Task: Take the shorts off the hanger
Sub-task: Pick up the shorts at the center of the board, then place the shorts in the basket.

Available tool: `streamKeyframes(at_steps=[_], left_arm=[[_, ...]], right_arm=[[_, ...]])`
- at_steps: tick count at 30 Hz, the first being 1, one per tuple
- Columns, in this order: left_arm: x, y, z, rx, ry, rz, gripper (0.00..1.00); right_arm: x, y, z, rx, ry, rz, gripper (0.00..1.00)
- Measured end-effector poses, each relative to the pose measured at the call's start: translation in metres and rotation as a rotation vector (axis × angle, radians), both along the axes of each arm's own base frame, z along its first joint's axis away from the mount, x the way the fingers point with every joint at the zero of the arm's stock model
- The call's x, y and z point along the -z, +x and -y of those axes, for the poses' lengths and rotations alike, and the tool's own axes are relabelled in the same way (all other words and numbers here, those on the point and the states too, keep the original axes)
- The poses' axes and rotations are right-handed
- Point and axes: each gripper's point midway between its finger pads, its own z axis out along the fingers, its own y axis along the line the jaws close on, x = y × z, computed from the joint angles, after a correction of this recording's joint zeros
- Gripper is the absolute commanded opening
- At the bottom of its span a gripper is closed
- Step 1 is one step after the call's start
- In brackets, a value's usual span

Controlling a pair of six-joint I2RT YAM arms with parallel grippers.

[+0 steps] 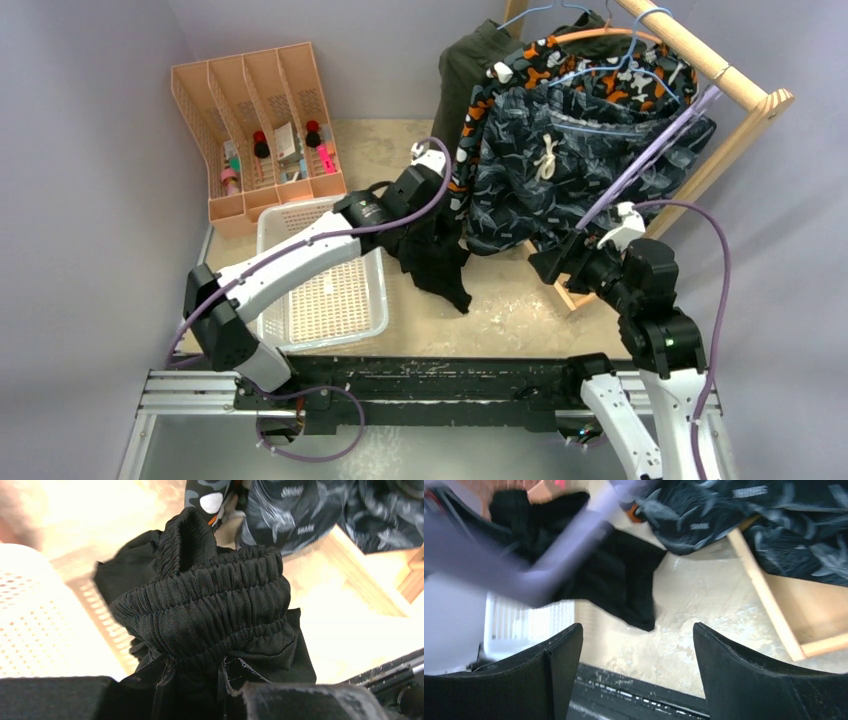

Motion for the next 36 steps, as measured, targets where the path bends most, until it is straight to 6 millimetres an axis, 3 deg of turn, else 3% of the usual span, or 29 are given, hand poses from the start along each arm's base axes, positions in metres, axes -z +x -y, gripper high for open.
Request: streamKeyframes(at_steps=[3,6,12,21,24,27,29,36], left_arm=[[-0.031,0.006,-0.012,-0.044,0.000,0.066,0.00],[-0.045,0.006,-0.028,-0.081,0.034,0.093,0.00],[-0.074,0.007,-0.037,-0.103,0.044,0.130,0.00],[-0.152,0.013,-0.057,-0.157,0.016,0.263,0.00],[-0.195,0.017,-0.069,-0.200,0.002,0.344,0.00],[-0.237,0.023,-0.093,-0.295,0.019,0.451,0.00],[-0.254,0.025,-0.110,-0.354,0.049,0.499,0.00],[-0.289,0.023,-0.153,-0.499,0.150,0.615,0.00]], right_arm=[[0.005,-0.001,-0.014,-0.100,0.005,-0.009,0.84],[0.006,-0.001,-0.017,-0.144,-0.017,-0.004,0.86],[0.006,-0.006,-0.021,-0.217,-0.056,0.026,0.85],[-0.003,-0.017,-0.035,-0.357,-0.069,0.100,0.82],[-0.007,-0.022,-0.042,-0.416,-0.059,0.127,0.81],[-0.011,-0.024,-0.048,-0.467,-0.052,0.150,0.81],[-0.012,-0.025,-0.051,-0.493,-0.052,0.159,0.81],[-0.008,-0.015,-0.052,-0.517,-0.074,0.158,0.80]])
